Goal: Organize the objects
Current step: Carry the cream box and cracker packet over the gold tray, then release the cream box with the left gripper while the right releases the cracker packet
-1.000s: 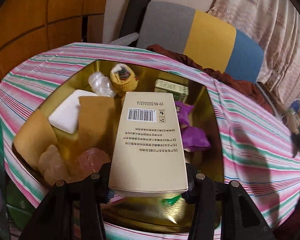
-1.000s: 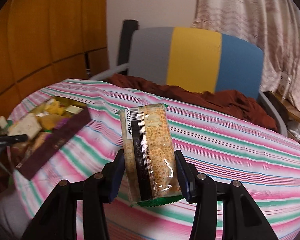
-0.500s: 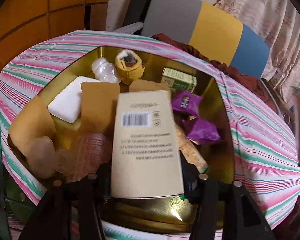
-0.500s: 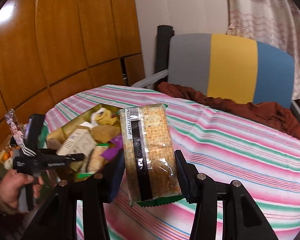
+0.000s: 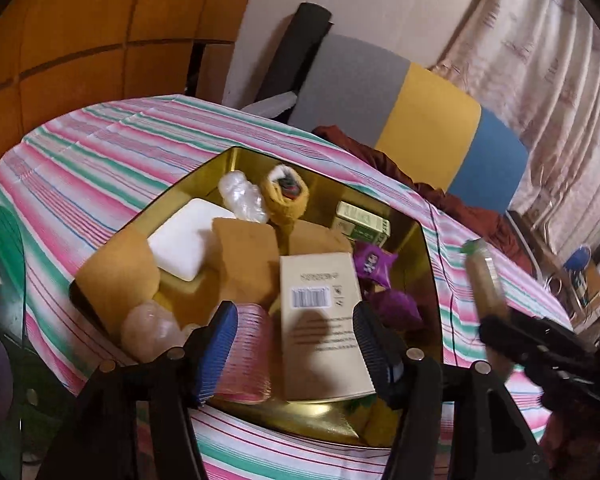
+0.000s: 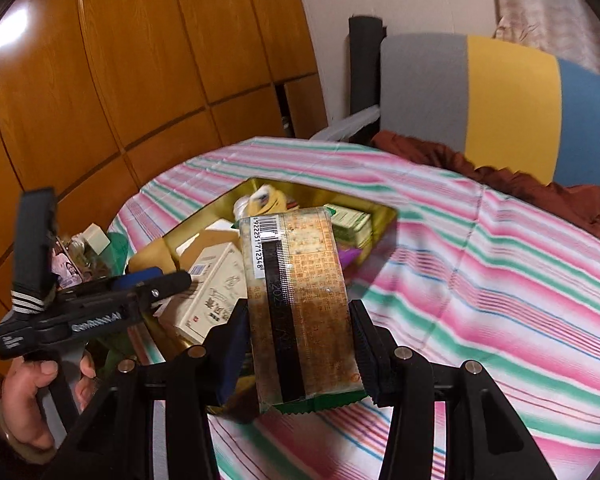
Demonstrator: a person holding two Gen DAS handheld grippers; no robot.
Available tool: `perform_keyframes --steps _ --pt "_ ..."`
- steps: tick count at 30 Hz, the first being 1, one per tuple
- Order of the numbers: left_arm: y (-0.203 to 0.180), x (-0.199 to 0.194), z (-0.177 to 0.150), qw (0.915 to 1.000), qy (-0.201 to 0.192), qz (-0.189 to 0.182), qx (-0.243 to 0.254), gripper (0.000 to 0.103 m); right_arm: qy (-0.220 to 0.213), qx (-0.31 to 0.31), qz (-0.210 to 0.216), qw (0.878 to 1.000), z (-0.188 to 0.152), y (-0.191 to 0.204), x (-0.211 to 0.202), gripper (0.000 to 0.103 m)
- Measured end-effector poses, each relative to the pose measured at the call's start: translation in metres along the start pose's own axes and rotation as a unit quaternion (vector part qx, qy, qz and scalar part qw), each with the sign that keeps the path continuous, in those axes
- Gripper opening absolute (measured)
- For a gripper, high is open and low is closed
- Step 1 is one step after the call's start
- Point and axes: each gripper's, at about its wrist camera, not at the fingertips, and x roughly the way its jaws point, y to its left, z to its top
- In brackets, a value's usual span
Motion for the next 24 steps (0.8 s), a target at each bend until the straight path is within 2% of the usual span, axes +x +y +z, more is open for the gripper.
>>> perform_keyframes --steps 8,12,18,21,24 --pt "0.019 -0.002 0.007 0.9996 -0.002 0.028 -0.007 0.061 0.046 0.049 -0.03 0.997 0.023 0.009 0.058 0.049" --pt "0.03 -0.001 0.01 0.9992 0.002 0.035 -0.019 0.061 0.057 0.082 -0.045 0.994 0.032 0.006 0.089 0.049" --pt "0.037 -0.007 0.016 0.9989 -0.002 0.037 -0.03 0.061 0.058 0.092 -0.071 0.992 0.039 0.007 0.114 0.051" --pt "0.035 -0.009 0.019 0.9987 -0.002 0.041 -0.029 0.061 0.044 0.096 -0.085 0.991 0.042 0.006 0.114 0.075" --pt "0.028 -0.008 0.021 0.997 0.008 0.072 -0.025 0.061 0.026 0.095 -0.081 0.992 0.041 0.01 0.099 0.077"
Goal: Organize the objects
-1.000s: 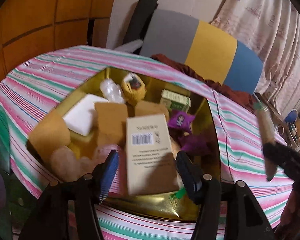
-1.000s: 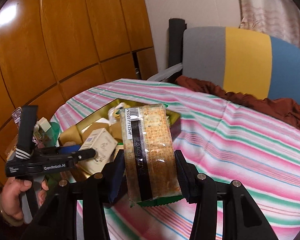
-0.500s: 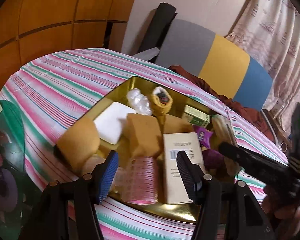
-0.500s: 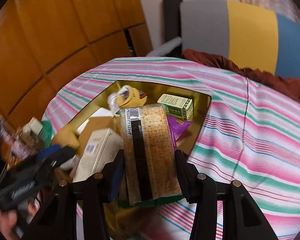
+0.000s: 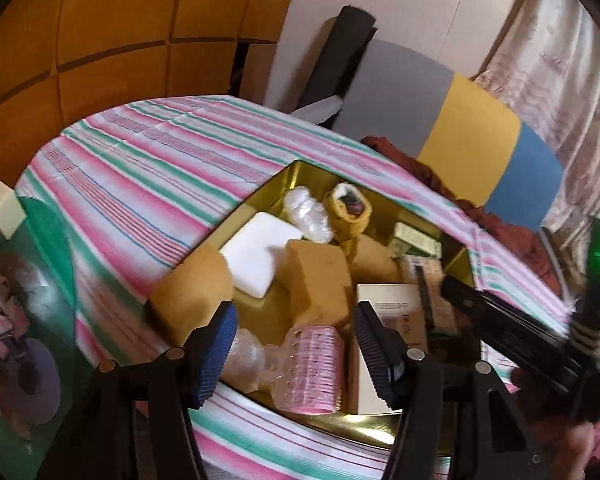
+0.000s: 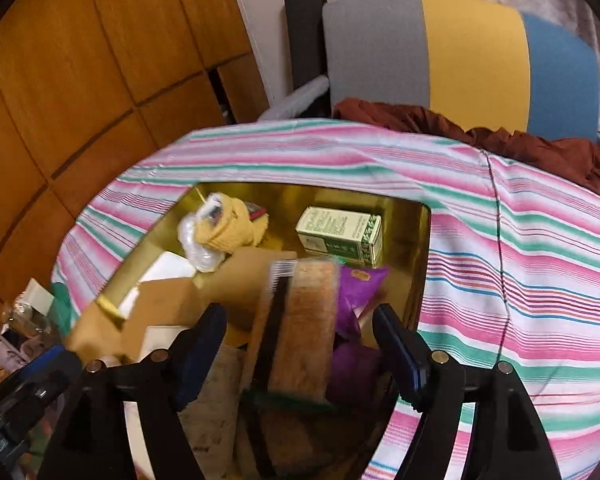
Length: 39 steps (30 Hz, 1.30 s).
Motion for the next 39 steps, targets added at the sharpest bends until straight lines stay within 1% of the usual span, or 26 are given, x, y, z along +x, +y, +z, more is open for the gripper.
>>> perform_keyframes --steps 2,4,6,12,19,22,27,31,34,36,39 --pt "-0.002 0.0 0.0 1.0 0.005 0.003 0.002 0.061 -0.007 -0.01 -0.007 1.0 -0.002 0.004 -0.011 0.084" --pt "-0.006 -0.001 -0.002 0.9999 0.005 0.006 0.01 0.061 -0.017 -0.024 -0.028 0.999 -0.005 0.01 -0.022 0.097" --pt "-0.009 -0.004 -0.004 0.9997 0.004 0.017 0.019 0.061 -0.017 -0.039 -0.044 0.998 -0.008 0.016 -0.029 0.102" --pt "-0.012 -0.011 -0.004 0.998 0.007 0.048 0.04 0.061 -0.005 -0.076 -0.076 0.994 -0.021 0.03 -0.04 0.103" --pt "-0.007 -0.017 -0.006 0.9972 0.017 0.063 0.036 0.061 0.002 -0.053 -0.077 0.996 -0.027 0.027 -0.048 0.103" --pt "-0.007 -0.018 -0.007 0.9967 0.023 0.068 0.038 0.061 -0.003 -0.048 -0.082 0.995 -0.028 0.028 -0.054 0.103" --pt "-0.006 -0.023 -0.007 0.9952 0.017 0.088 0.04 0.061 -0.014 -0.053 -0.095 0.994 -0.029 0.034 -0.064 0.103" --pt "-0.005 -0.028 -0.005 0.9948 0.013 0.091 0.044 0.061 -0.025 -0.061 -0.116 0.991 -0.029 0.04 -0.07 0.103" --pt "-0.007 -0.033 -0.004 0.9931 0.002 0.105 0.052 0.061 -0.03 -0.059 -0.132 0.989 -0.029 0.043 -0.074 0.103" --pt "-0.008 -0.036 -0.004 0.9927 -0.005 0.105 0.059 0.061 -0.031 -0.056 -0.145 0.987 -0.027 0.044 -0.076 0.103" --pt "-0.008 -0.04 -0.004 0.994 -0.007 0.091 0.061 0.061 -0.037 -0.048 -0.168 0.984 -0.027 0.046 -0.081 0.103"
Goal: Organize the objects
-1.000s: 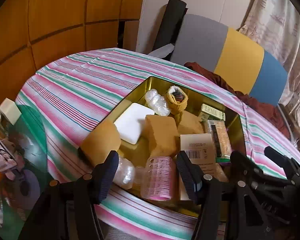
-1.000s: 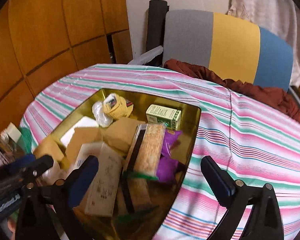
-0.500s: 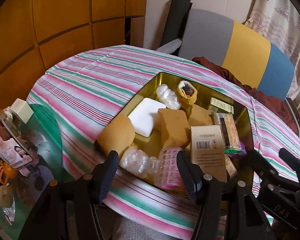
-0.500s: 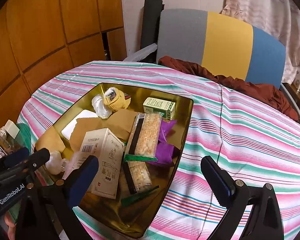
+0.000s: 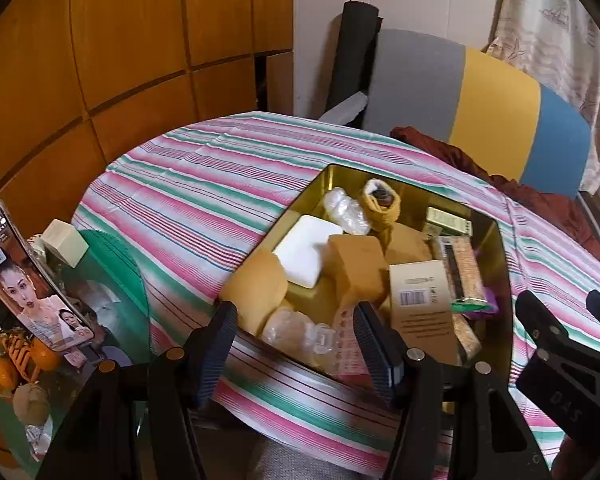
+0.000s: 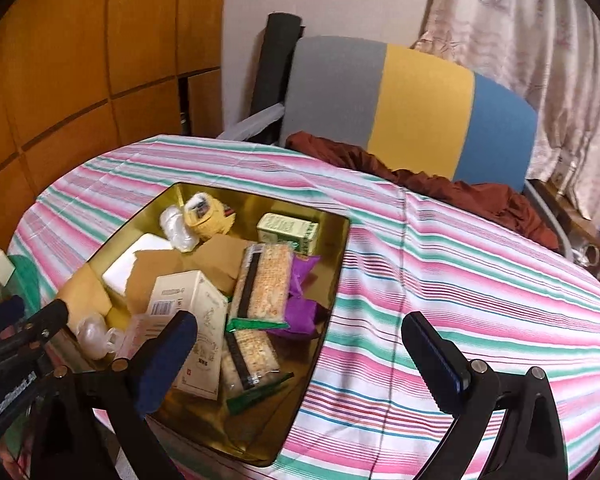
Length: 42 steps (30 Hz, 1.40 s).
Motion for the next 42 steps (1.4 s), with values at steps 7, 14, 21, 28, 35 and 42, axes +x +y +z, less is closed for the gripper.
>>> perform_keyframes --steps 7,14,21,28,35,42 --pt "-0.001 -0.003 -0.001 1.0 0.004 -0.006 0.002 0.061 -0.006 0.009 -0.016 1.0 0.0 -0.001 -0.007 0.103" --pt "0.001 -0.007 -0.001 0.9999 0.005 -0.013 0.0 0.061 0.004 0.008 -0.032 0.999 -0.002 0.002 -0.004 0.103" --pt "-0.001 -0.005 -0.003 0.9998 0.013 0.015 0.009 0.061 0.004 0.007 -0.028 1.0 -0.003 0.005 -0.005 0.103" --pt "-0.008 -0.008 -0.005 0.9996 0.012 -0.013 0.022 0.061 0.005 0.013 -0.03 0.999 -0.002 0.007 -0.006 0.103" --pt "-0.012 -0.011 -0.005 0.9989 0.014 -0.036 0.027 0.061 0.007 0.017 -0.033 0.999 -0.002 0.007 -0.004 0.103" --pt "-0.011 -0.011 -0.003 0.999 0.009 -0.037 0.025 0.061 0.004 0.019 -0.037 0.999 -0.002 0.004 -0.004 0.103"
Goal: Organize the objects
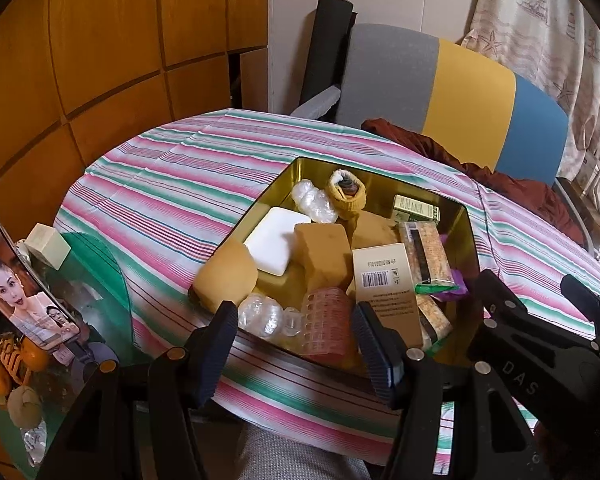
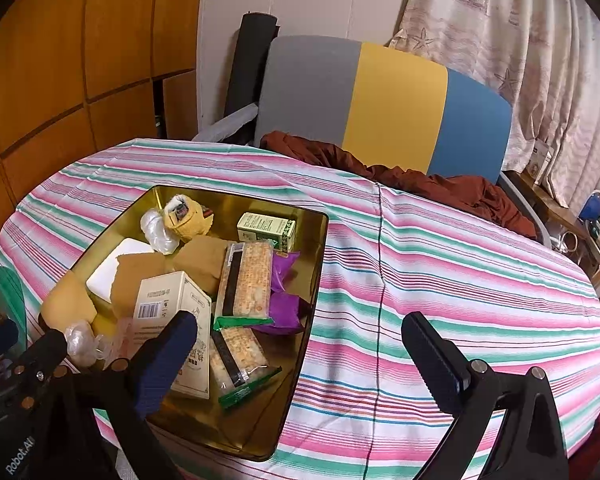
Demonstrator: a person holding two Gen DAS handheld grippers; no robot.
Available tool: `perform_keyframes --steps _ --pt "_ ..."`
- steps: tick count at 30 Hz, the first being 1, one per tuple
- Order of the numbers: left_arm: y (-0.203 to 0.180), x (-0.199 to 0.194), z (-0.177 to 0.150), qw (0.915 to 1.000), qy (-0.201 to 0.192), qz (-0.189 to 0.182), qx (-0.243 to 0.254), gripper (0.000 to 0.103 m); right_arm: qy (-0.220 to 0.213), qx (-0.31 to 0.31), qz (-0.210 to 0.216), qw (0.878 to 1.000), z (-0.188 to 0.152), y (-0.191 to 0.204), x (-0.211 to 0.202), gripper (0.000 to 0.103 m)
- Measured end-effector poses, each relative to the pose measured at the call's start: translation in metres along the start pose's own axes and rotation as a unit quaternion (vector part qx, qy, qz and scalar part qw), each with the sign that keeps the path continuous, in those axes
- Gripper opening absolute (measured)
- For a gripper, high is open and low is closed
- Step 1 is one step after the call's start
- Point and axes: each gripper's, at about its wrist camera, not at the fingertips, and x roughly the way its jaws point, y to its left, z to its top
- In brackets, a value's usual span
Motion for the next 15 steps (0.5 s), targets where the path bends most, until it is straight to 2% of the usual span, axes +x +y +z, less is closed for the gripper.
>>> perform_keyframes --steps 9,12,15 --pt "0.0059 0.0019 0.0007 0.9999 0.002 0.003 -0.01 0.06 -0.001 -0.001 0.0 1.0 -0.0001 0.0006 -0.0004 0.103" --pt "0.0064 -0.0001 -0.0006 0.9997 -0.009 0.02 -0.01 0.059 -0.001 -0.001 0.0 1.0 -0.0004 0.0008 -0.0001 0.103" --pt "0.0062 0.0004 -0.0002 0.9997 -0.011 0.021 -0.008 0.059 -0.002 -0.002 0.0 1.0 -0.0006 0.0011 0.0003 0.103"
